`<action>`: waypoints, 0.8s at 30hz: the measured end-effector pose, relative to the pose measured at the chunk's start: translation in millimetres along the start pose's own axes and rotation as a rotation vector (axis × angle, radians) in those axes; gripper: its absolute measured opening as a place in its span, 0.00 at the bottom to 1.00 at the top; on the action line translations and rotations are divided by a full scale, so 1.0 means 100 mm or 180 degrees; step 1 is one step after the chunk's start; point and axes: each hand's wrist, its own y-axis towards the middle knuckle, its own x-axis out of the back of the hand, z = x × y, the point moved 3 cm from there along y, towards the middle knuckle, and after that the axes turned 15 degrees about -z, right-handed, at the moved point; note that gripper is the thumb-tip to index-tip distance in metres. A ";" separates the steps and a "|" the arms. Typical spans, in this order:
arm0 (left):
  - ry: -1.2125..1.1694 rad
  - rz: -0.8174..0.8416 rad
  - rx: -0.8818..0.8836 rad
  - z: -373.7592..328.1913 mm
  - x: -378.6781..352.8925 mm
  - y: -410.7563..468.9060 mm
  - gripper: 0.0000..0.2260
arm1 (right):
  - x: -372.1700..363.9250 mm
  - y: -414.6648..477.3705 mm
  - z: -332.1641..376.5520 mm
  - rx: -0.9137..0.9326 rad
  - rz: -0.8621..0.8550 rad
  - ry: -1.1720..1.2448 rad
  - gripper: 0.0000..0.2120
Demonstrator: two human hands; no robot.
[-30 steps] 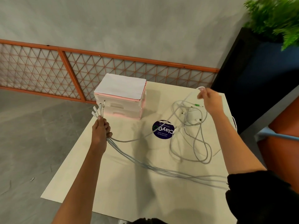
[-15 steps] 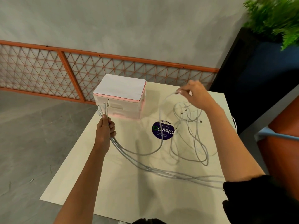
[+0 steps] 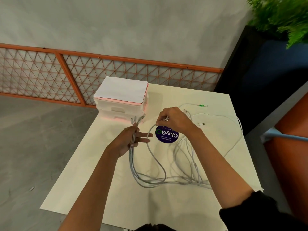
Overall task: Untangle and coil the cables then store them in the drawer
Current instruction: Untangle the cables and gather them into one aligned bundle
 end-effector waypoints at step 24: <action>-0.0077 -0.0660 -0.0257 -0.16 0.31 0.23 0.18 | 0.32 -0.65 -1.46 -0.1663 -0.0964 -0.0098 0.13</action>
